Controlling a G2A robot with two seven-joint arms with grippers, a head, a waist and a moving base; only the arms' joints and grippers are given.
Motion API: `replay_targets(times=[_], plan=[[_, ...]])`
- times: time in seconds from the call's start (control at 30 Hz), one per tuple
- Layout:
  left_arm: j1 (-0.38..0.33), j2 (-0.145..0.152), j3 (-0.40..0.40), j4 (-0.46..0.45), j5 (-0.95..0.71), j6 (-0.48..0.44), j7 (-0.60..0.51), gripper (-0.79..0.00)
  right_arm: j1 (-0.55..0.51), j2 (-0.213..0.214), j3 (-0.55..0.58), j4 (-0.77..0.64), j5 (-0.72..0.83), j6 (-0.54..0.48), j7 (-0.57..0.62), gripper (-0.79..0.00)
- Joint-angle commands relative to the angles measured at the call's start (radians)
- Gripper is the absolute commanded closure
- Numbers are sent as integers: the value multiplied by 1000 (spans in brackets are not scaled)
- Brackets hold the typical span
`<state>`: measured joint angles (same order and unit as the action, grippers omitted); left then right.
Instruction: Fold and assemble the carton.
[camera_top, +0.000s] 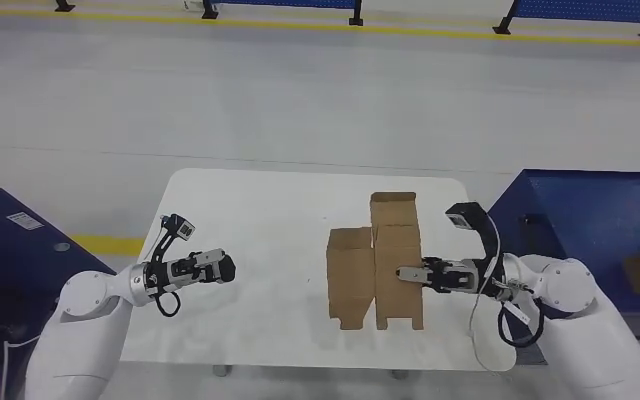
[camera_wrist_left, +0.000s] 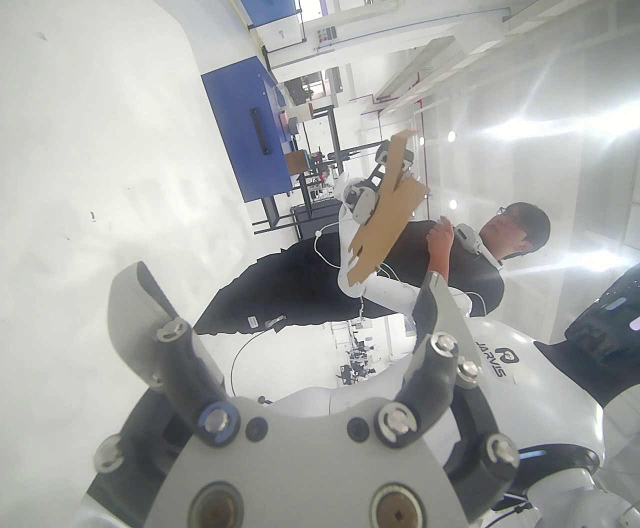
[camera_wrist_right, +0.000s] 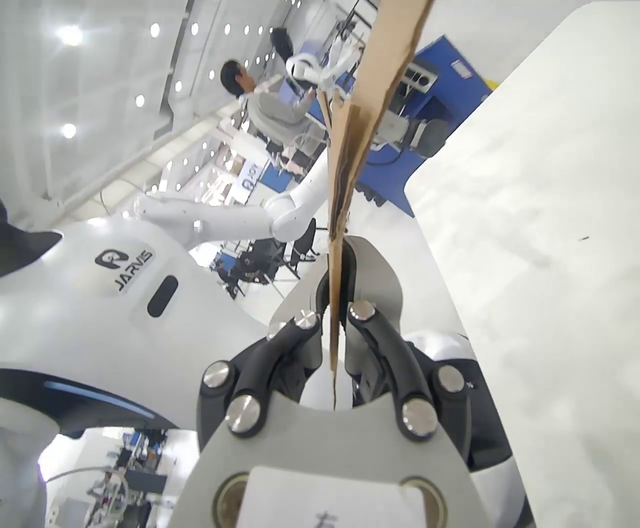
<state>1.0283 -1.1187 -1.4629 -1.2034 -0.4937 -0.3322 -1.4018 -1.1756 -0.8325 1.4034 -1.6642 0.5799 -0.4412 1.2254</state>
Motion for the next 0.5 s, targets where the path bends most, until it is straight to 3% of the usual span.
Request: replay_targets(times=[0.0, 0.2, 0.37, 0.47], plan=[[0, 0, 0, 0, 0, 0, 0, -785, 11, -3, -13, 42, 11, 8, -12, 0], [0, 0, 0, 0, 0, 0, 0, -785, 74, -23, -130, 99, -57, 72, -15, 0], [2, 0, -1, -1, -1, 2, 9, -785, 74, -23, -130, 99, -57, 72, -15, 0], [23, 0, 2, -55, 8, -8, 71, -785, 68, -25, -135, 88, -56, 93, -32, 0]])
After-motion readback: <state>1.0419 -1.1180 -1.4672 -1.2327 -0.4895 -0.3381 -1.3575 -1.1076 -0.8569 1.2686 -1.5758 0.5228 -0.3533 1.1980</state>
